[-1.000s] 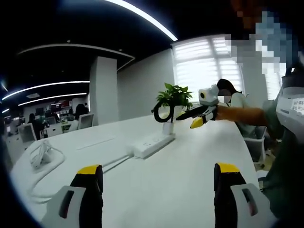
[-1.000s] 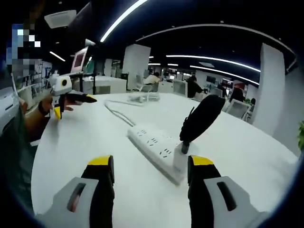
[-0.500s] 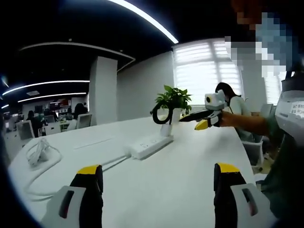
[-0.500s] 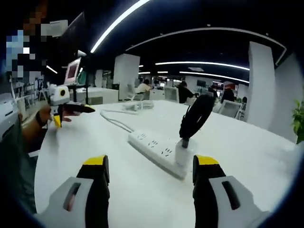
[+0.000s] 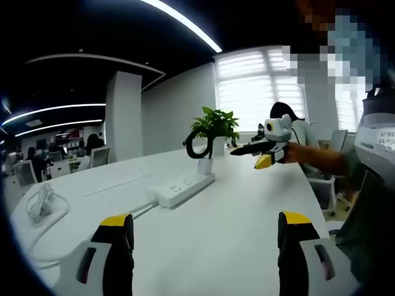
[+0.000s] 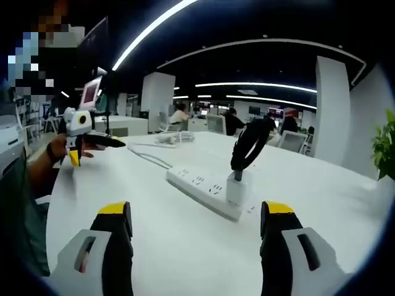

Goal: Straighten the power strip on the desk, plug the charger into it

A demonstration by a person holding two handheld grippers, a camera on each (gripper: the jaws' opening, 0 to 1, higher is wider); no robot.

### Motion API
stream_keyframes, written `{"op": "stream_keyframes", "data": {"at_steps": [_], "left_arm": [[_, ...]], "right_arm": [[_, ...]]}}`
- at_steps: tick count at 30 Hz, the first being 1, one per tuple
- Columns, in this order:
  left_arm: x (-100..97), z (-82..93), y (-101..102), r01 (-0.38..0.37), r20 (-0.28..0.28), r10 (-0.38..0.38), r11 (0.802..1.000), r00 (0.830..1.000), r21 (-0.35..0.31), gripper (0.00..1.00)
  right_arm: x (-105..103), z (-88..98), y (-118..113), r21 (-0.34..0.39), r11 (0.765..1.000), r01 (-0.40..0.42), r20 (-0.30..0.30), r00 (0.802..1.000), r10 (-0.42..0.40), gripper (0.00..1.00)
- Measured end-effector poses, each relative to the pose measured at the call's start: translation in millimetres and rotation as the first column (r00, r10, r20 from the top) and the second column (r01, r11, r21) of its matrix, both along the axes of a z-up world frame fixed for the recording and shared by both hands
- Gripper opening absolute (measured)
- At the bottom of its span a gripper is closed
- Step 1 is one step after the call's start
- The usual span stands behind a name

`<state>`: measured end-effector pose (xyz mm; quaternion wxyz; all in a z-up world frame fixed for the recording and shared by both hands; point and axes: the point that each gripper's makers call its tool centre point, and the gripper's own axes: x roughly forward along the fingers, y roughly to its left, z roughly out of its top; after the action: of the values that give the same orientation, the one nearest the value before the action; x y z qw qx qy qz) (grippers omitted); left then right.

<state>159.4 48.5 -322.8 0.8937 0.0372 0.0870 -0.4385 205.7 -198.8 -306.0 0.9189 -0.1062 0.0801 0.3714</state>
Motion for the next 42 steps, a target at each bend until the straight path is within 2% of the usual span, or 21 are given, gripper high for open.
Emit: {"op": "stream_keyframes", "data": {"at_steps": [3, 8, 14, 17, 19, 23, 27, 42], "left_arm": [[0.2, -0.2, 1, 0.001, 0.0, -0.001, 1.0, 1.0, 0.013, 0.99], [4.2, -1.2, 3, -0.005, -0.009, 0.005, 1.0, 1.0, 0.029, 0.99], [11.0, 3.5, 6, -0.033, -0.013, 0.033, 0.999, 0.999, 0.023, 0.99], [12.4, 1.2, 2, -0.021, -0.017, 0.022, 0.998, 1.0, 0.056, 0.99], [14.4, 2.0, -2, -0.008, -0.021, 0.009, 0.999, 1.0, 0.054, 0.99], [22.0, 4.7, -7, 0.012, -0.024, -0.011, 0.998, 1.0, 0.061, 0.99], [32.1, 2.2, -10, 0.024, -0.028, -0.021, 0.994, 0.999, 0.106, 0.99], [60.2, 9.4, -42, 0.134, -0.035, -0.129, 0.967, 0.991, 0.218, 0.99]], "right_arm": [[-5, -1.1, -3, 0.032, 0.999, 0.012, -0.016, 1.0, -0.012, 0.88], [-7, -2.3, -11, 0.059, 0.997, 0.041, -0.008, 0.999, -0.04, 0.93], [-9, -3.6, -13, 0.093, 0.994, 0.058, -0.018, 0.998, -0.056, 1.0], [-10, -6.3, -15, 0.114, 0.991, 0.068, -0.01, 0.998, -0.067, 1.0], [-9, -9.5, -15, 0.122, 0.99, 0.07, -0.013, 0.998, -0.069, 1.0], [-9, -13.7, -14, 0.117, 0.991, 0.071, -0.022, 0.997, -0.069, 1.0], [-12, -18.1, -15, 0.092, 0.993, 0.068, -0.027, 0.997, -0.066, 1.0], [-12, -10.7, -22, 0.086, 0.994, 0.064, -0.005, 0.998, -0.064, 0.99]]}}
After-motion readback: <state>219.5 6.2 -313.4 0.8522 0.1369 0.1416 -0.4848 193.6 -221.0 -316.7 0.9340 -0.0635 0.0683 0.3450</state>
